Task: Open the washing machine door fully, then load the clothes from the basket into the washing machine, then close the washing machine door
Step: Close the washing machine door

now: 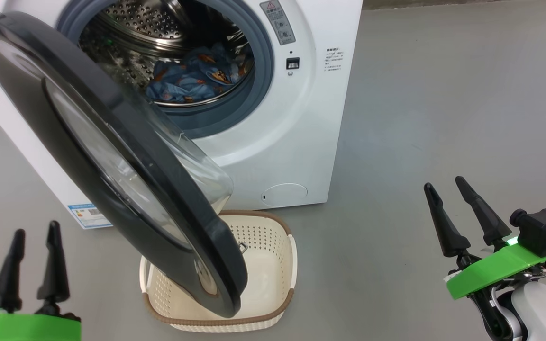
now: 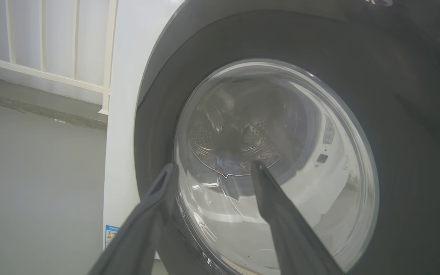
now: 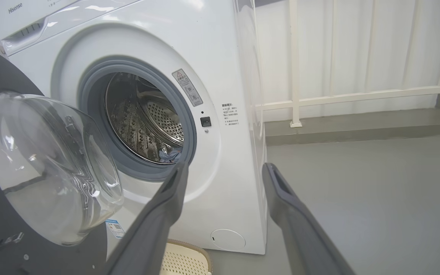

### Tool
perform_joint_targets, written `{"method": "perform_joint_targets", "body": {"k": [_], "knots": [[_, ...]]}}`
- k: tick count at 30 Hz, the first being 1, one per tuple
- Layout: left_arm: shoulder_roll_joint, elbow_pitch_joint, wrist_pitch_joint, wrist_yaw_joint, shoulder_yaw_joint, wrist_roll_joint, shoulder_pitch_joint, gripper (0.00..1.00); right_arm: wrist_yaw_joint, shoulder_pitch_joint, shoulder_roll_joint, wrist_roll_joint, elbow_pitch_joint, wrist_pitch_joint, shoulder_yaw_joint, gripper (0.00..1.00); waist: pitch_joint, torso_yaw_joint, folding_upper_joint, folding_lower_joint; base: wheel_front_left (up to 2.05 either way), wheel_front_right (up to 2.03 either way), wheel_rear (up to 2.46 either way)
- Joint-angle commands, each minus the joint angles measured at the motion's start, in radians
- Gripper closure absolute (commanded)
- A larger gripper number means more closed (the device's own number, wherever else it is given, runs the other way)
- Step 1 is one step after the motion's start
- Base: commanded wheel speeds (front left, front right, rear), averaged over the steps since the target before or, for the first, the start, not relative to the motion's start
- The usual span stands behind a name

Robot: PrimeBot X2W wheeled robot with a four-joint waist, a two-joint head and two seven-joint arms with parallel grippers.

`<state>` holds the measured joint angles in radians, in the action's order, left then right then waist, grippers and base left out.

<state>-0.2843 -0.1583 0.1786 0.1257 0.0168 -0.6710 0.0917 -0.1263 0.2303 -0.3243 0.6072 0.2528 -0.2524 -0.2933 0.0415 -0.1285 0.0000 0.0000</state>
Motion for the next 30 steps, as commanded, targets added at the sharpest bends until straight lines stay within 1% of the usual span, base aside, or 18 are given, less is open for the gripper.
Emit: {"method": "perform_joint_targets", "body": {"k": [1,5,10,14,25,30], "knots": [[-0.027,0.005,0.030,0.005,0.017,0.032,0.009,0.00,-0.004,0.011,-0.013,-0.007,-0.020,-0.009,-0.018,0.00,-0.001,-0.001,0.0000,0.0000,0.00,0.00,0.00],[-0.002,-0.032,0.062,0.005,-0.003,0.061,-0.001,0.00,-0.004,0.012,-0.011,-0.007,-0.018,-0.009,-0.026,0.00,-0.004,-0.004,0.0000,0.0000,0.00,0.00,0.00],[0.034,-0.053,0.079,-0.008,0.004,0.104,-0.013,0.00,-0.004,0.010,-0.013,-0.006,-0.018,-0.009,-0.025,0.00,-0.006,-0.008,0.0000,0.0000,0.00,0.00,0.00],[0.057,-0.056,0.082,-0.009,0.010,0.142,-0.022,0.00,-0.004,0.005,-0.011,-0.008,-0.019,-0.009,-0.022,0.00,-0.006,-0.010,0.0000,0.0000,0.00,0.00,0.00],[0.094,-0.041,0.083,-0.003,0.035,0.198,-0.026,0.00,-0.004,-0.003,-0.015,-0.012,-0.029,-0.009,-0.019,0.00,-0.008,-0.010,0.0000,0.0000,0.00,0.00,0.00],[0.099,-0.036,0.083,0.000,0.042,0.209,-0.029,0.00,-0.004,-0.006,-0.016,-0.013,-0.032,-0.009,-0.018,0.00,-0.007,-0.008,0.0000,0.0000,0.00,0.00,0.00]]}}
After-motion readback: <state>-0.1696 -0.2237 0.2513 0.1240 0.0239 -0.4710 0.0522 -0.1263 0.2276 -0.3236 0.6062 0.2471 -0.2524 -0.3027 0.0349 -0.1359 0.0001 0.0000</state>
